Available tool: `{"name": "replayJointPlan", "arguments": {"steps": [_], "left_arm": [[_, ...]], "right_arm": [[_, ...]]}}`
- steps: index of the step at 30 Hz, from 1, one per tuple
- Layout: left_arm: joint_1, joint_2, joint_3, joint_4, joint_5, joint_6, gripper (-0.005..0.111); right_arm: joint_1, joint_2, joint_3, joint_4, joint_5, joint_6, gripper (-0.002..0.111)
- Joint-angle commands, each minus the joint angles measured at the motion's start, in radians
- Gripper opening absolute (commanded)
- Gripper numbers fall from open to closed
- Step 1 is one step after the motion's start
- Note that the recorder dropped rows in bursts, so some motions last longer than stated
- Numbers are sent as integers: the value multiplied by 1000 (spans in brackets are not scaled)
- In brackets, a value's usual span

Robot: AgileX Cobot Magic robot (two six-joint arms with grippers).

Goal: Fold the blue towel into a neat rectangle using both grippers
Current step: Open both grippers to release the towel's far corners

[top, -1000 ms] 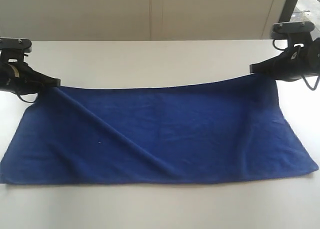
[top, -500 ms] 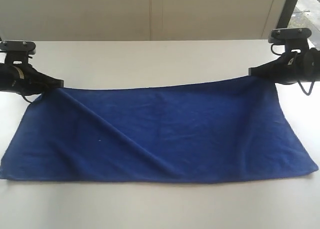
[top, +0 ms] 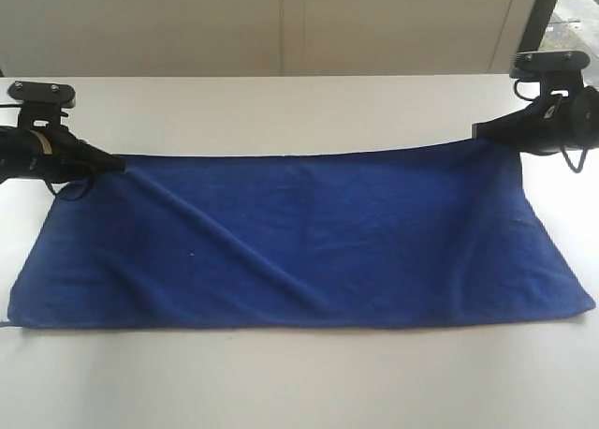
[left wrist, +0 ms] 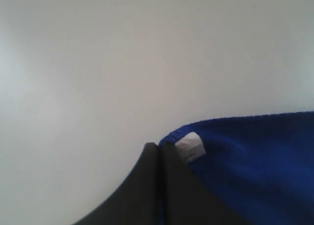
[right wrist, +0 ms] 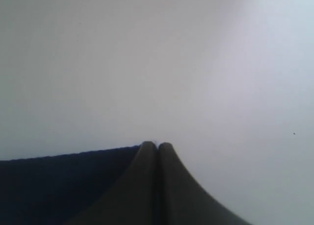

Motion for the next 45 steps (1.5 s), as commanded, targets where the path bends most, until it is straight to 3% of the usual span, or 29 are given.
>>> {"name": "replayJointPlan", "arguments": {"steps": [1,4,6,12,15,25,30,38,39,42,43,45], "left_arm": [[3,3,-5,2,-15,7,0],[3,3,-5,2,-36,7,0],[3,3,-5,2,-41,7,7],[3,3,-5,2,-61,30,49],[3,3,-5,2,-86,38,59],[33,-2,-104,-9,99,190,58],[62,-2,-143,-9,164,213,47],[64,-57,-143,-9,132,180,42],[64,-78,-143,-9,132,171,42],[49,-132,-143,5,192,159,38],[46,-137,-143,2,230,156,31],[20,-139,-143,1,293,135,16]], "right_arm": [[-11,1,-9,3,-2,2,0],[-11,1,-9,3,-2,2,0],[-11,1,-9,3,-2,2,0],[-11,1,-9,3,6,2,0],[-11,1,-9,3,6,2,0],[-11,1,-9,1,10,2,0],[-11,1,-9,1,12,2,0],[-11,-3,-9,1,-2,2,0],[-11,-8,-9,1,-6,2,2],[-11,-20,-9,1,-7,2,21],[-11,-27,-9,1,-4,2,32],[-11,-43,-9,1,0,2,45]]}}
